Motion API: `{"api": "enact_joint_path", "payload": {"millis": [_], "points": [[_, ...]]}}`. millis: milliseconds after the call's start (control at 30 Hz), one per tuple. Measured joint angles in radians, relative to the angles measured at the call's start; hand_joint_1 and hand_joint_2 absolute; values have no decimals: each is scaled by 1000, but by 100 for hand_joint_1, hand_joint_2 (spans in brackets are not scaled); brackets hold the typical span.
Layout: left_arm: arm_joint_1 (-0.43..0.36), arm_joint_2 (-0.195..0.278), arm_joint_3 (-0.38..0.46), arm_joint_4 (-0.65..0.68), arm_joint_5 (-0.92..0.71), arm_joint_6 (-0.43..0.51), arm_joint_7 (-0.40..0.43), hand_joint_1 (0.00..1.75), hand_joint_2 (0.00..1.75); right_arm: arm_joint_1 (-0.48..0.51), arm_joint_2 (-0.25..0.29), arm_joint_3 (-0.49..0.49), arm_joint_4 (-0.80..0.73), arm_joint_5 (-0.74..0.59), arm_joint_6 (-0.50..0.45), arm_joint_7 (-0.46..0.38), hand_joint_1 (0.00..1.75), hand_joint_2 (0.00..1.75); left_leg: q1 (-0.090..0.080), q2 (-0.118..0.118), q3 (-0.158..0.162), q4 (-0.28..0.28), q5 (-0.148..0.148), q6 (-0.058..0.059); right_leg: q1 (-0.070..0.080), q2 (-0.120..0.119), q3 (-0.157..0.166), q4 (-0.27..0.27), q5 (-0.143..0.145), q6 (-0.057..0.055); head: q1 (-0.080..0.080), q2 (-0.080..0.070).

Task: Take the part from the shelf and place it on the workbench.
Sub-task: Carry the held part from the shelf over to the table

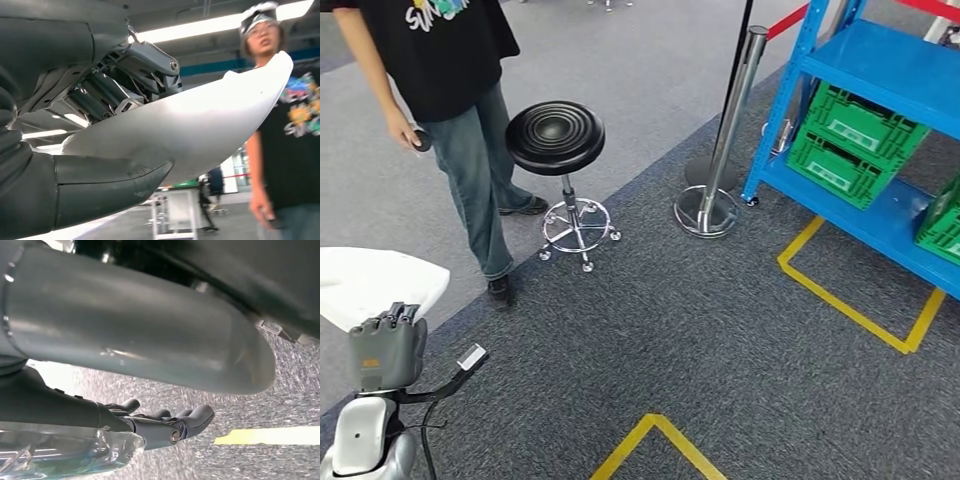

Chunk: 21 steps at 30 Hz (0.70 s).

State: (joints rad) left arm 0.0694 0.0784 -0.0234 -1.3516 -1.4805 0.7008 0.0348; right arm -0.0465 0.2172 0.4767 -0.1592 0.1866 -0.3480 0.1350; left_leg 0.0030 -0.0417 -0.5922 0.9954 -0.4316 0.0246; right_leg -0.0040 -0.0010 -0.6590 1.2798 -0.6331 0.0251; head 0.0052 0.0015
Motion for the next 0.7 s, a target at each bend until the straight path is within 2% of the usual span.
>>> {"api": "enact_joint_path", "payload": {"millis": [33, 67, 100, 133, 167, 200, 233, 267, 333, 400, 433, 467, 500, 533, 567, 600, 633, 667, 700], "points": [[3, -1, 4, 0, 0, 0, -1, 175, 175, 0, 0, 0, 0, 0, 0, 0, 0, 0, -1, -15, 1, 0, 0, 0, 0, 5, 15, -44, 36, -4, 0, 0], [5, -2, 8, -1, 0, 0, -4, 175, 175, 0, 0, 0, 0, 1, 0, 1, 0, 0, -1, -29, 3, 1, 0, -1, 1, 20, 43, -113, 79, -9, 0, 0], [5, -3, 13, -2, 0, 0, -9, 175, 175, -1, 0, 1, 0, 1, 0, 1, 0, 0, -3, -42, 3, 2, 1, -3, -1, 45, 74, -184, 111, -15, 0, 0], [6, -4, 19, -4, 0, 0, -16, 175, 175, -2, 0, 1, 0, 2, 0, 1, 0, 0, -3, -53, 2, 3, 1, -6, -2, 66, 99, -238, 130, -17, -1, 0], [6, -6, 26, -7, 0, 0, -23, 175, 175, -3, 0, 1, 0, 3, 0, 1, 0, 0, -2, -64, -2, 4, 3, -10, -3, 82, 114, -269, 137, -19, -1, 0], [8, -7, 34, -9, 1, 0, -32, 175, 175, -3, 0, 1, 0, 4, 1, 1, 0, 0, 0, -75, -6, 4, 6, -17, -2, 85, 120, -279, 134, -20, -1, 0], [11, -7, 43, -12, 1, 0, -41, 175, 175, -4, 0, 1, 0, 5, 1, 3, 0, 0, 2, -87, -10, 4, 8, -23, -2, 74, 123, -282, 136, -21, -1, 0], [15, -8, 53, -14, 2, 0, -50, 175, 175, -4, -1, 1, 0, 6, 2, 5, 0, 0, 4, -85, -14, 7, 8, -29, -2, 63, 124, -284, 138, -25, -1, 0], [21, -10, 76, -18, 2, 0, -68, 175, 175, -3, -1, 1, 0, 9, 3, 8, 0, 0, 3, -43, -37, 54, -24, -39, -5, 37, 127, -290, 143, -36, -6, 0], [21, -12, 95, -20, 3, 0, -80, 175, 175, -1, -1, 2, 0, 12, 4, 10, 0, 0, 5, 12, -93, 172, -89, -48, -4, 9, 128, -291, 142, -43, -10, 0], [22, -13, 103, -20, 3, 0, -85, 175, 175, -1, -2, 3, 0, 13, 6, 11, 0, 0, 7, 23, -122, 234, -114, -52, -3, -6, 128, -291, 140, -44, -10, 0], [24, -15, 111, -20, 3, 0, -91, 175, 175, 0, -2, 4, 0, 15, 9, 12, 0, 0, 10, 30, -140, 273, -124, -55, -2, -21, 129, -291, 139, -44, -10, 0], [26, -16, 118, -20, 3, 0, -97, 175, 175, 0, -3, 5, 0, 17, 11, 13, 0, 0, 12, 34, -142, 280, -117, -58, -2, -35, 129, -291, 137, -43, -10, 0], [27, -17, 126, -20, 3, 0, -103, 175, 175, -1, -3, 6, 0, 19, 14, 13, 0, 0, 14, 40, -122, 247, -93, -59, -2, -49, 131, -291, 135, -41, -10, 0], [27, -18, 134, -20, 3, 0, -108, 175, 175, -2, -3, 8, 0, 20, 16, 14, 0, 0, 15, 52, -88, 188, -60, -58, -2, -62, 134, -291, 133, -38, -10, 0], [25, -19, 140, -20, 3, 0, -111, 175, 175, -2, -3, 9, 0, 21, 17, 14, 0, 0, 12, 77, -50, 121, -34, -56, 0, -74, 138, -290, 129, -34, -11, 0], [22, -20, 145, -20, 3, 0, -114, 175, 175, -3, -3, 10, 0, 22, 18, 14, 0, 0, 8, 98, -19, 65, -19, -51, 3, -85, 139, -289, 125, -29, -11, 0], [20, -21, 148, -21, 3, 0, -115, 175, 175, -3, -3, 12, 0, 23, 19, 14, 0, 0, 4, 115, -2, 31, -14, -44, 7, -96, 141, -288, 121, -23, -11, 0], [19, -22, 152, -21, 3, 0, -116, 175, 175, -4, -3, 14, 0, 25, 21, 14, 0, 0, 0, 120, 3, 18, -18, -37, 10, -107, 144, -287, 118, -18, -10, 0]]}}
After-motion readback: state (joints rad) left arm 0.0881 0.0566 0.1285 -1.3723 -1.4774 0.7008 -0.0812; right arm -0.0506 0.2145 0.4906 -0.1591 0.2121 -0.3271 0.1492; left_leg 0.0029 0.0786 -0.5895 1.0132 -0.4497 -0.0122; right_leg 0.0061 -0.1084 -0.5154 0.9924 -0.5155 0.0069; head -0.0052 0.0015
